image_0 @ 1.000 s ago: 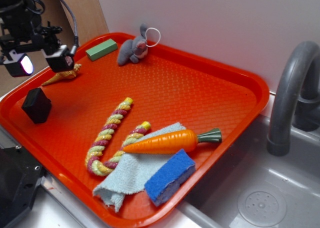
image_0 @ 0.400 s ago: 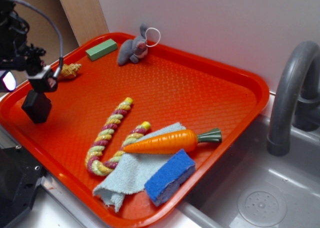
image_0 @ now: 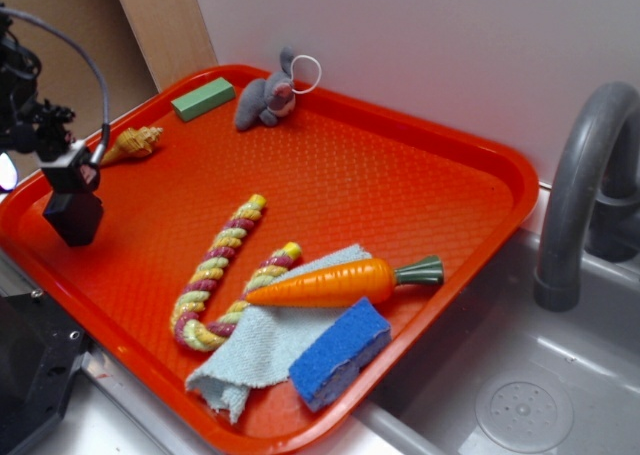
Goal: Grab the black box.
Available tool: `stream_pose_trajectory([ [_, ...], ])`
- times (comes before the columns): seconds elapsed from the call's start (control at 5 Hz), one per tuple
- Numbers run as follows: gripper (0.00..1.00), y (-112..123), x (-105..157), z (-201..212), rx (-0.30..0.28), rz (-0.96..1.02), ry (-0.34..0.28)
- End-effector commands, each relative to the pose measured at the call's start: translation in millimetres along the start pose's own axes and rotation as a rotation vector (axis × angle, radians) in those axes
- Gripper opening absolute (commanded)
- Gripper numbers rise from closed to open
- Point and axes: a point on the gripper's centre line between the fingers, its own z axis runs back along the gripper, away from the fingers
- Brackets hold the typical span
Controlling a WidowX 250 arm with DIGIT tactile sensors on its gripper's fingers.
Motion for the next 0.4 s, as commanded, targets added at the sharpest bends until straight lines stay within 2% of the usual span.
stream_pose_trajectory([
  [0.0,1.00,25,-15,-16,0.013,-0.021,-0.012],
  [0.2,1.00,15,-14,-25,-0.042,-0.089,0.010],
])
